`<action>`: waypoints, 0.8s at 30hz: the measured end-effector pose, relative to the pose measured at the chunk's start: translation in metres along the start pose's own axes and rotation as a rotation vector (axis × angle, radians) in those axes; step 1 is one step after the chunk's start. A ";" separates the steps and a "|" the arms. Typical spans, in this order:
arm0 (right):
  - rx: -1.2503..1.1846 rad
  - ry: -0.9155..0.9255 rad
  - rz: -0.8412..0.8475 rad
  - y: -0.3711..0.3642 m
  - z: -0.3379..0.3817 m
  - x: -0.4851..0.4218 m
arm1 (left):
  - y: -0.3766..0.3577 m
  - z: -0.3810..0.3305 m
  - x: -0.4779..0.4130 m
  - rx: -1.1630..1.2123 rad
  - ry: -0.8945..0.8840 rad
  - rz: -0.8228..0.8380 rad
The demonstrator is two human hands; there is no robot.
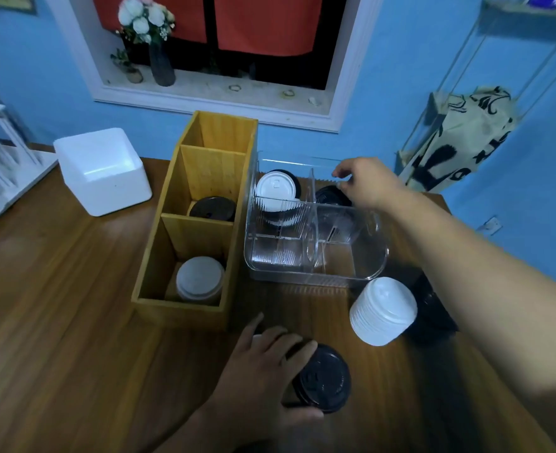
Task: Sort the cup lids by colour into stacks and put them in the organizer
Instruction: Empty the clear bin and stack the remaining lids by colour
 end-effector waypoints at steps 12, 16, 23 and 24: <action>0.351 0.010 0.134 -0.015 -0.003 -0.034 | -0.001 0.001 0.000 0.034 -0.025 0.020; 0.362 0.059 -0.155 0.013 -0.001 0.004 | -0.004 0.003 -0.001 0.074 -0.002 0.035; -0.020 0.156 -0.724 0.006 0.004 0.195 | 0.002 0.004 -0.003 0.113 0.043 0.051; -0.061 0.149 -0.727 -0.011 0.004 0.225 | 0.002 0.004 -0.003 0.115 0.039 0.043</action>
Point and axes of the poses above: each hand's wrist, its own x-axis away from the middle knuckle, its own y-axis out of the back of the hand, z = x × y, the point moved 3 cm from there along -x, towards the middle knuckle, and after that the axes turned 6 degrees about z, right-handed, at the moved point
